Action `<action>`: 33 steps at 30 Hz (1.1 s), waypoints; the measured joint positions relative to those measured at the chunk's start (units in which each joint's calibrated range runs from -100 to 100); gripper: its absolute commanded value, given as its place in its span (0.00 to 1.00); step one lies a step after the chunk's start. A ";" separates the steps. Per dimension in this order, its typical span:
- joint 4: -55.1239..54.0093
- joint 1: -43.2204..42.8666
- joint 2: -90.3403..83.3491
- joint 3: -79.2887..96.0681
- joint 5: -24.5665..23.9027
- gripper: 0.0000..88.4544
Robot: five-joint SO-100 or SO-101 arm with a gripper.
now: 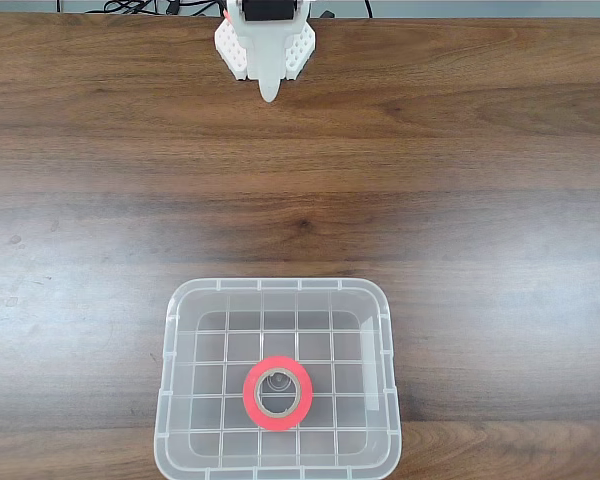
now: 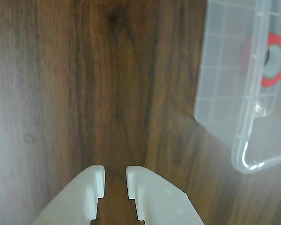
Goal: Grab the tape and place it in the box.
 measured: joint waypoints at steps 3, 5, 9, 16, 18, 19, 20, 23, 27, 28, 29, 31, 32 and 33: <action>-7.03 0.00 -6.53 13.09 0.00 0.05; -12.12 0.00 -10.72 22.02 0.00 0.05; -20.42 0.00 -18.92 38.99 0.00 0.05; -28.56 0.00 -35.50 60.74 0.00 0.05; -29.07 0.00 -40.69 65.16 0.00 0.05; -29.15 0.00 -43.03 67.06 0.00 0.05; -29.15 0.00 -45.63 68.95 0.00 0.05; -29.15 0.08 -53.08 73.74 0.00 0.05; -28.47 0.08 -57.51 75.63 -0.16 0.05; -28.31 0.08 -57.51 75.63 -0.57 0.05; -28.14 0.08 -57.43 75.63 -0.99 0.05; -27.80 0.08 -57.68 75.63 -1.51 0.05; -27.80 0.08 -57.68 75.63 -1.62 0.05; -27.80 0.08 -57.68 75.63 -1.62 0.05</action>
